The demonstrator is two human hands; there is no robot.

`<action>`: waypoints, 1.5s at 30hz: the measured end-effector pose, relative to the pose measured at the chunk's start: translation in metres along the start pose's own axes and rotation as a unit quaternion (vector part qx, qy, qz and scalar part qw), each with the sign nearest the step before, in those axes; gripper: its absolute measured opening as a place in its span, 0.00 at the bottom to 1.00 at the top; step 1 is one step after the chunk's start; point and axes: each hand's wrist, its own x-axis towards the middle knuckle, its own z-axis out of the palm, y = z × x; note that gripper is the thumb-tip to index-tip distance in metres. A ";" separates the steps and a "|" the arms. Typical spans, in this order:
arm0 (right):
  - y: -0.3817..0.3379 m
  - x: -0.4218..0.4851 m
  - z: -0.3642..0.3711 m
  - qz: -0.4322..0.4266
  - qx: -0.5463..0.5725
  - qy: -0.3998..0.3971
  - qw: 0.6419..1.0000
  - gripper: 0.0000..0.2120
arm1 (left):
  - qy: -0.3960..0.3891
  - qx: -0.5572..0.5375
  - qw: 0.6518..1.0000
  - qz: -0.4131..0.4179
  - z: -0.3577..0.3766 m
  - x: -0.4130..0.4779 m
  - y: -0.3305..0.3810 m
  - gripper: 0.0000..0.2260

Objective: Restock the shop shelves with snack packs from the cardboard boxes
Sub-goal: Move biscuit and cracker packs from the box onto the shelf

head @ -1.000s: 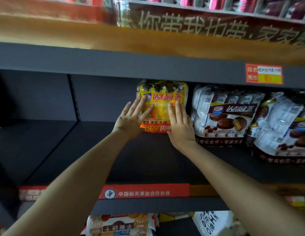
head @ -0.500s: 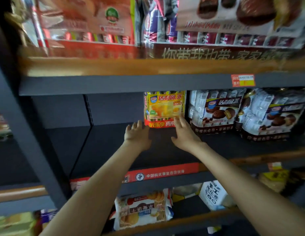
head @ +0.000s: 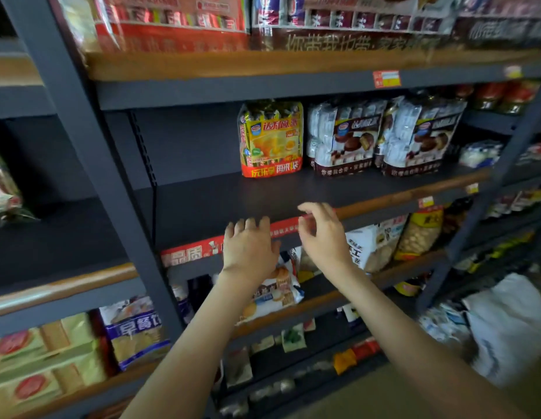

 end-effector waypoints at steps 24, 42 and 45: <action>-0.114 -0.329 0.107 0.046 0.085 -0.599 0.795 0.06 | -0.048 -0.266 0.703 -0.658 0.162 -0.516 -0.088 0.17; -0.458 -0.614 0.215 -0.310 0.100 -0.780 0.534 0.11 | 0.165 -0.267 0.367 -0.876 0.124 -0.852 -0.180 0.14; -0.494 -0.647 0.226 -0.332 0.105 -0.798 0.492 0.12 | 0.180 -0.265 0.324 -0.890 0.124 -0.878 -0.194 0.14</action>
